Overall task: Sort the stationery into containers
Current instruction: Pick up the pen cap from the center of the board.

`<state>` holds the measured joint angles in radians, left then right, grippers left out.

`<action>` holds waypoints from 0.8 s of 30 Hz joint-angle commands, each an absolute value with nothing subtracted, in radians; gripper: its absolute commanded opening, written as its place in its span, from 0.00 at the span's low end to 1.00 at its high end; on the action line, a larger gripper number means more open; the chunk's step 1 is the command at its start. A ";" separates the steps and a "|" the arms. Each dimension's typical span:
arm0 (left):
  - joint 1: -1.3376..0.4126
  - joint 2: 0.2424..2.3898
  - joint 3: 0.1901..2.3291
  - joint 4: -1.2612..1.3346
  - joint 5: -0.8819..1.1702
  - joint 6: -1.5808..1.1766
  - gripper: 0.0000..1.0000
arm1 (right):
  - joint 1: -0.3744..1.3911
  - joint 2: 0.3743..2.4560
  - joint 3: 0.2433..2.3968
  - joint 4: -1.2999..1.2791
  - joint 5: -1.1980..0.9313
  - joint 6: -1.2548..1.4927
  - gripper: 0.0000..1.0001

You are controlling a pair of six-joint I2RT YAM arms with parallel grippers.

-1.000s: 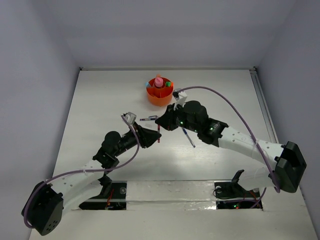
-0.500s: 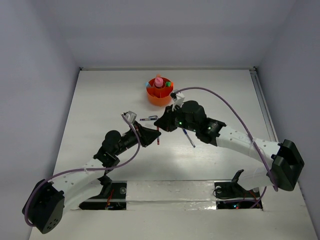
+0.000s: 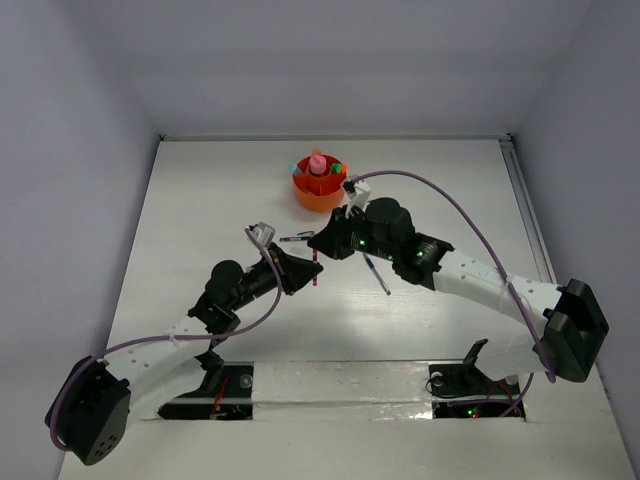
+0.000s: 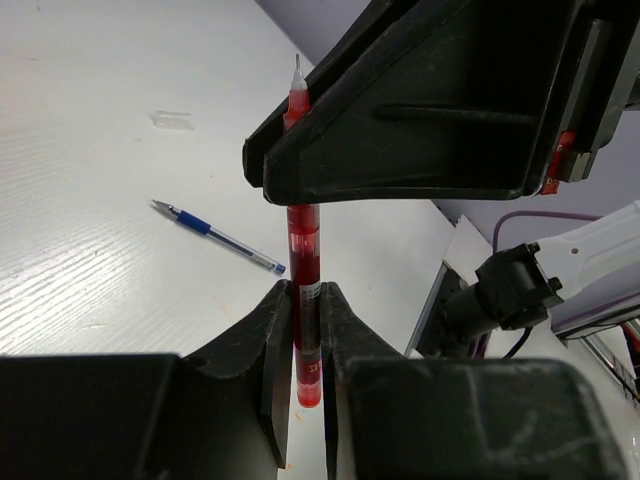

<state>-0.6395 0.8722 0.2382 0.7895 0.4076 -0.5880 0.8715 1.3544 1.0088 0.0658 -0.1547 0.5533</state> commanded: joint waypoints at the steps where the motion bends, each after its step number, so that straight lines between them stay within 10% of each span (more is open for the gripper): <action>1: -0.643 0.848 0.268 0.845 0.400 -0.575 0.00 | 0.868 1.347 1.046 0.114 -0.173 0.563 0.00; 3: -0.643 0.838 0.268 0.835 0.391 -0.571 0.00 | 0.859 1.342 1.042 0.103 -0.170 0.560 0.02; 7: -0.643 0.813 0.275 0.763 0.329 -0.552 0.00 | 0.850 1.301 1.035 0.046 -0.152 0.529 0.45; 12: -0.643 0.793 0.270 0.710 0.256 -0.534 0.00 | 0.809 1.183 0.976 0.003 -0.153 0.512 0.55; 15: -0.643 0.767 0.272 0.680 0.227 -0.520 0.00 | 0.756 1.112 0.925 -0.064 -0.103 0.505 0.47; 19: -0.643 0.717 0.261 0.657 0.219 -0.508 0.00 | 0.583 1.106 0.824 -0.075 -0.095 0.535 0.00; 24: -0.643 0.667 0.244 0.637 0.206 -0.502 0.00 | 0.460 1.184 0.735 -0.048 -0.037 0.598 0.00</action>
